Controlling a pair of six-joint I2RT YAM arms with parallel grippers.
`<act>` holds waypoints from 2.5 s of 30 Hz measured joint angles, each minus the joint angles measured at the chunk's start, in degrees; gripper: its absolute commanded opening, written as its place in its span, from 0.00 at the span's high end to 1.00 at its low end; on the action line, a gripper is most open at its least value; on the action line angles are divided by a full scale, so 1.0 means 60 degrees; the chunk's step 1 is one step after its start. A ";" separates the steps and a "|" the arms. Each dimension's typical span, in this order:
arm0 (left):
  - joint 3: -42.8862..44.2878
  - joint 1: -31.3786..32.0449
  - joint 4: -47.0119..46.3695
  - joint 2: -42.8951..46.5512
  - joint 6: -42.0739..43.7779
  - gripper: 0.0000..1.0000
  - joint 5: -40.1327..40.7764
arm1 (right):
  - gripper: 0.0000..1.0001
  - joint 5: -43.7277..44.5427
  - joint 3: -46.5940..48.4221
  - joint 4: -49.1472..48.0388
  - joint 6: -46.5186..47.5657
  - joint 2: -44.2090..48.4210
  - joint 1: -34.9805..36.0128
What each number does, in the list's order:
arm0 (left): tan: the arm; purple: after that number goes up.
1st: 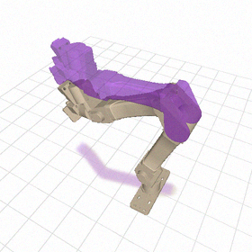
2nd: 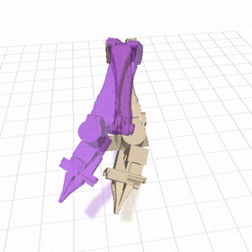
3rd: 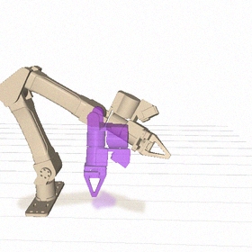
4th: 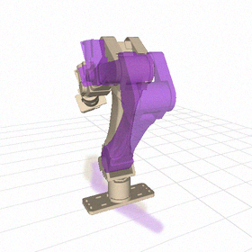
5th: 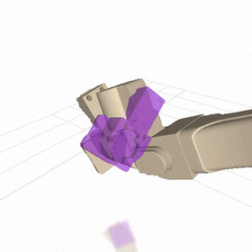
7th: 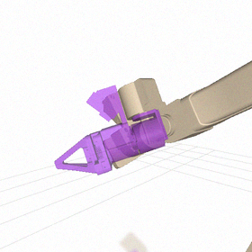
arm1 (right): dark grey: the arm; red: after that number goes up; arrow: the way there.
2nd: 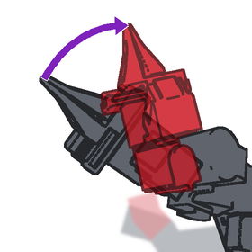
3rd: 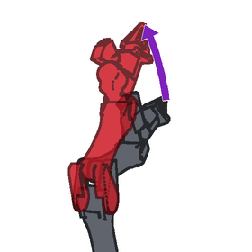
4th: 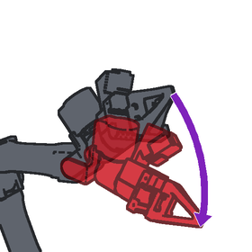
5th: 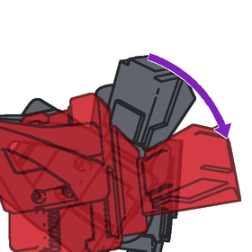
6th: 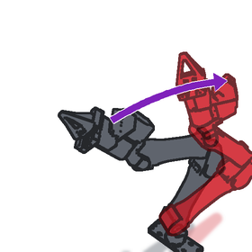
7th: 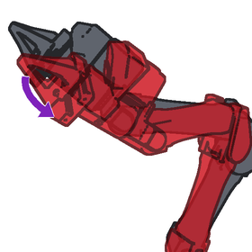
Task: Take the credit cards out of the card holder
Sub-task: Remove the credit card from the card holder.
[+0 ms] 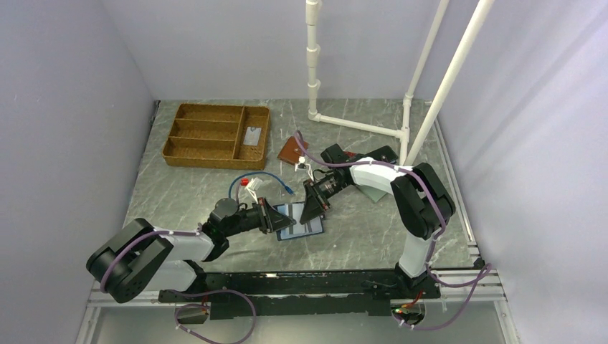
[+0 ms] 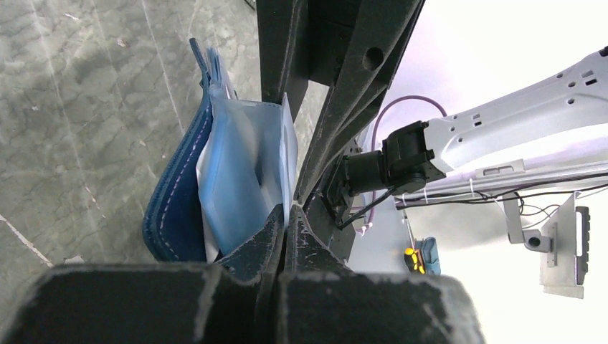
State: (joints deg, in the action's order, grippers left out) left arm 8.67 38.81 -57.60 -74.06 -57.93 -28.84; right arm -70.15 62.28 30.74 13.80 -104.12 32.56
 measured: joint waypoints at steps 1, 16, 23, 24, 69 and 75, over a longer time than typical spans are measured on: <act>0.0000 0.0000 -0.0025 0.0000 -0.0015 1.00 -0.0004 | 0.74 -0.0073 0.0000 0.0000 0.0022 0.0000 -0.0007; -0.0011 -0.0040 0.0769 0.0634 -0.0208 0.68 0.0299 | 1.00 -0.0648 0.0000 0.0131 0.0302 0.0000 -0.0051; -0.0015 -0.0127 0.1563 0.1457 -0.0248 0.66 0.0401 | 1.00 -0.0608 0.0000 0.0113 0.0262 0.0000 -0.0033; -0.0018 -0.0149 0.1668 0.1545 -0.0248 0.67 0.0426 | 1.00 -0.0605 0.0000 0.0113 0.0262 0.0000 -0.0033; -0.0550 -0.0816 -0.0025 -0.1421 -0.0288 1.00 -0.0273 | 1.00 0.0474 0.0098 -0.0091 0.0255 -0.1461 0.0175; -0.0565 -0.0965 -0.0852 -0.2419 -0.0302 1.00 -0.0470 | 1.00 0.0678 0.0178 -0.0142 0.0135 -0.1749 0.0178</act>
State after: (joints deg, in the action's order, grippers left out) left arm 5.28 33.01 -62.72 -88.58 -59.75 -31.66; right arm -66.08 63.35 29.89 14.61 -114.61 33.63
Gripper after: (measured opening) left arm 0.009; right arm 0.009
